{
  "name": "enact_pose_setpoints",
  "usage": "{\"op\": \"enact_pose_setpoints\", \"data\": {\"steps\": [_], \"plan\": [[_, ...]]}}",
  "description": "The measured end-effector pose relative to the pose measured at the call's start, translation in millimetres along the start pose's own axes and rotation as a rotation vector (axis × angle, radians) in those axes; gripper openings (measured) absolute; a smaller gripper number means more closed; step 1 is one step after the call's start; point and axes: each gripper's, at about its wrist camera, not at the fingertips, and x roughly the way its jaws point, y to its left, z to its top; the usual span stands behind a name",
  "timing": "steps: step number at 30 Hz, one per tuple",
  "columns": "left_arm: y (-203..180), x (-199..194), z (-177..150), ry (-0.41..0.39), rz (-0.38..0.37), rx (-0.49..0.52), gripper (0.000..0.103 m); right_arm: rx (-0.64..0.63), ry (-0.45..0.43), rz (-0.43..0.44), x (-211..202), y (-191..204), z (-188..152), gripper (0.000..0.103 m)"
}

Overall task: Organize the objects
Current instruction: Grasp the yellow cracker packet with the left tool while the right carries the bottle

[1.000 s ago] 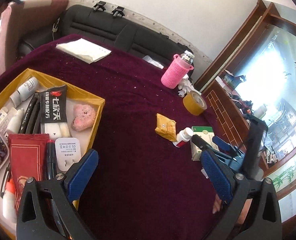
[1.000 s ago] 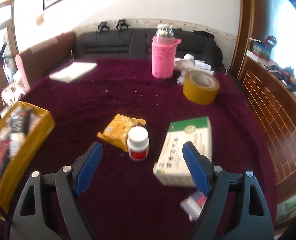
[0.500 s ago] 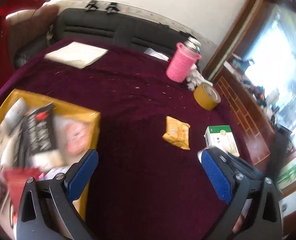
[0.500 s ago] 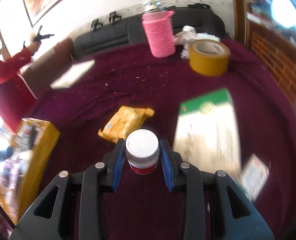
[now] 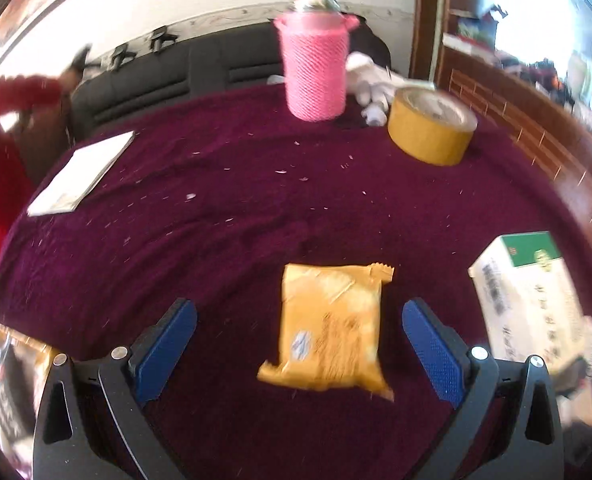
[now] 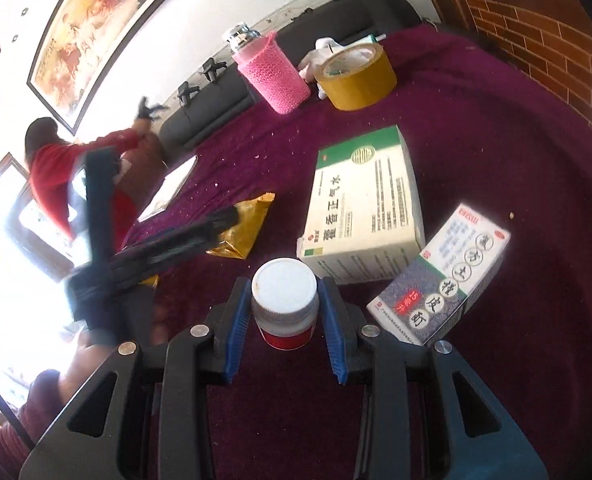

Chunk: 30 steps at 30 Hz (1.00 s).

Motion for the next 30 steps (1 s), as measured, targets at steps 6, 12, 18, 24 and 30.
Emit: {"op": "enact_pose_setpoints", "data": {"steps": [6,12,18,24,30], "plan": [[2.9,23.6,-7.2,0.065,-0.003,-0.030,0.095,0.017,0.004,0.041,-1.4,-1.5,-2.2,0.032],[15.3,3.0,-13.0,0.068,-0.060,-0.043,0.040,0.034,0.013,0.071,0.1,-3.7,-3.0,0.032],[30.5,-47.1,-31.7,0.038,-0.156,-0.113,0.040,0.032,0.024,0.084,2.4,-4.9,-5.4,0.032],[88.5,-142.3,-65.6,-0.050,-0.198,-0.223,0.040,0.049,0.045,0.114,6.4,-7.5,-6.9,0.032],[178.2,-211.8,-134.4,-0.111,0.016,-0.308,0.041,0.018,0.049,0.096,9.3,0.4,-12.2,0.032]]}}
